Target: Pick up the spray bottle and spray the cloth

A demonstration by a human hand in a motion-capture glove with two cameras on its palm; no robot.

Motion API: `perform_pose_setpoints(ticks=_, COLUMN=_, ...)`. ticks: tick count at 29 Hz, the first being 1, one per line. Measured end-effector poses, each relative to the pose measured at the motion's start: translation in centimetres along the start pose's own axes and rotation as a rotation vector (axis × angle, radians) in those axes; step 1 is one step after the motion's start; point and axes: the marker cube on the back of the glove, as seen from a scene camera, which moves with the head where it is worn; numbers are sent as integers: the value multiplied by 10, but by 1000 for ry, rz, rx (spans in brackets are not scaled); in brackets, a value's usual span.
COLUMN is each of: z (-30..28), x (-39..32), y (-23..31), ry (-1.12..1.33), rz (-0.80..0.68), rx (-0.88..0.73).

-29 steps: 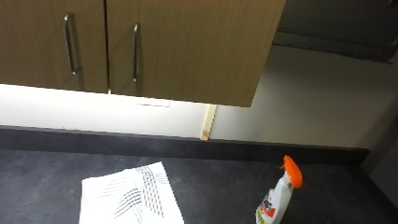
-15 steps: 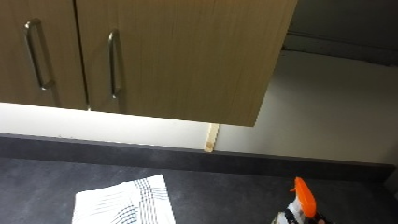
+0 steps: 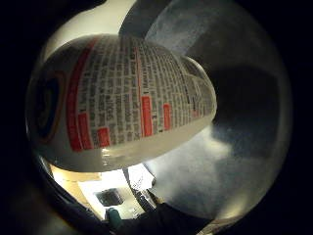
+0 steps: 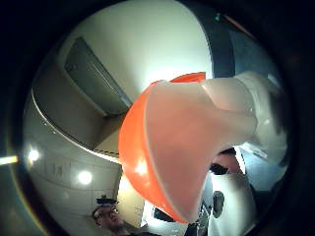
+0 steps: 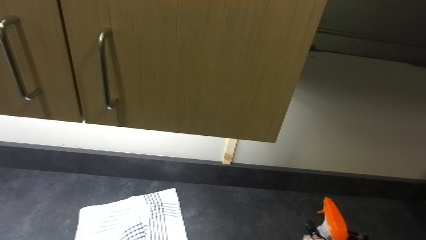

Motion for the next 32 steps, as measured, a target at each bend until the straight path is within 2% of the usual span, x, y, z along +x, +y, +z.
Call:
perform_pose_setpoints(ticks=19, z=1, x=10, y=-14, ry=-25, rz=-89, rx=-14)
perform_pose_setpoints(ticks=25, z=2, x=-6, y=-2, ry=-28, rz=-68, rx=9)
perform_pose_setpoints(ticks=32, z=-12, x=-43, y=-14, ry=-35, rz=-127, rx=9)
